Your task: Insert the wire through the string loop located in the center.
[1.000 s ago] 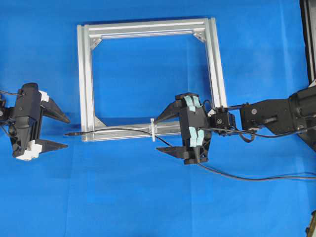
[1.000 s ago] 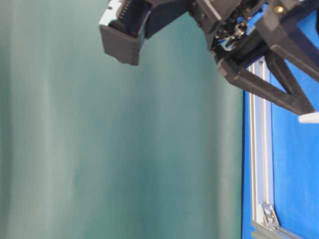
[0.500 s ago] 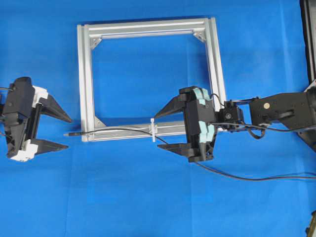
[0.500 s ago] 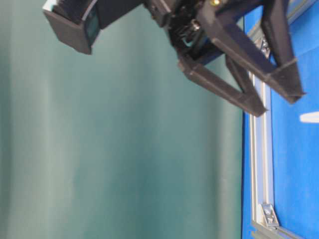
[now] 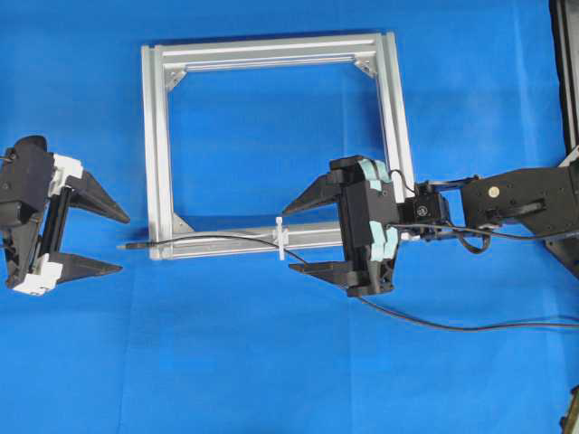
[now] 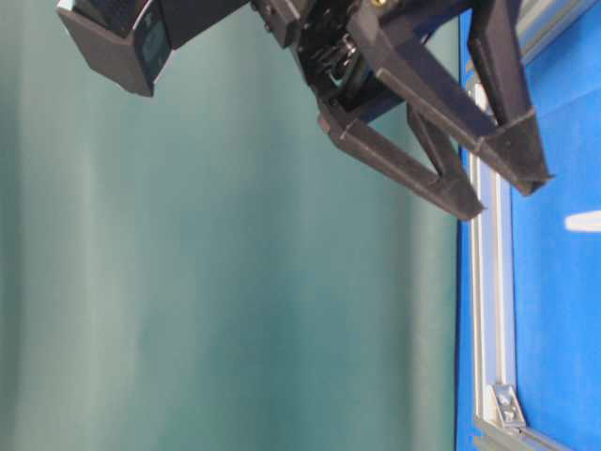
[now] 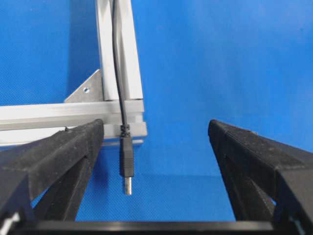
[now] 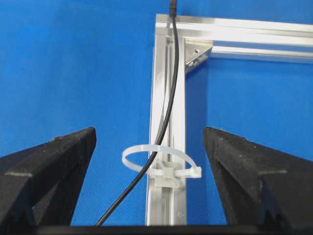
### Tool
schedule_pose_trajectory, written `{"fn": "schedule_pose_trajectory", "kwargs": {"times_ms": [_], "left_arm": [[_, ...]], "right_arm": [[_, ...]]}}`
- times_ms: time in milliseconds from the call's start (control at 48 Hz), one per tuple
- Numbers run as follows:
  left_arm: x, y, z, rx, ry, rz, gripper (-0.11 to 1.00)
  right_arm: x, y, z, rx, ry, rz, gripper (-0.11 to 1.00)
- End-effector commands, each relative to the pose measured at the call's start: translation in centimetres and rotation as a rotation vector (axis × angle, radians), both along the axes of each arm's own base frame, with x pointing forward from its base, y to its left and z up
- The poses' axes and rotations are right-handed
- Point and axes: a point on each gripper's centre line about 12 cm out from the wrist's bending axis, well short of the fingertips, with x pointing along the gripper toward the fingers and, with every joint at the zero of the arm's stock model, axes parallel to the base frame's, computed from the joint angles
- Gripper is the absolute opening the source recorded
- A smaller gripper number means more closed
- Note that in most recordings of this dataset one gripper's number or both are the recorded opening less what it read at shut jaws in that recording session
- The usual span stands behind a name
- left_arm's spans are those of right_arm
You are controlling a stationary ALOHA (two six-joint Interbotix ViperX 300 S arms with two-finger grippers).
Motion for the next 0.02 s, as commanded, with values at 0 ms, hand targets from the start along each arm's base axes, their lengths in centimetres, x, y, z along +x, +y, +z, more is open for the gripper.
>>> {"fn": "schedule_pose_trajectory", "kwargs": {"times_ms": [0], "left_arm": [[0.37,-0.01,0.49,0.0,-0.017,0.001,0.91]], "right_arm": [[0.07,-0.05,1.27,0.002,-0.037,0.0,0.81]]}}
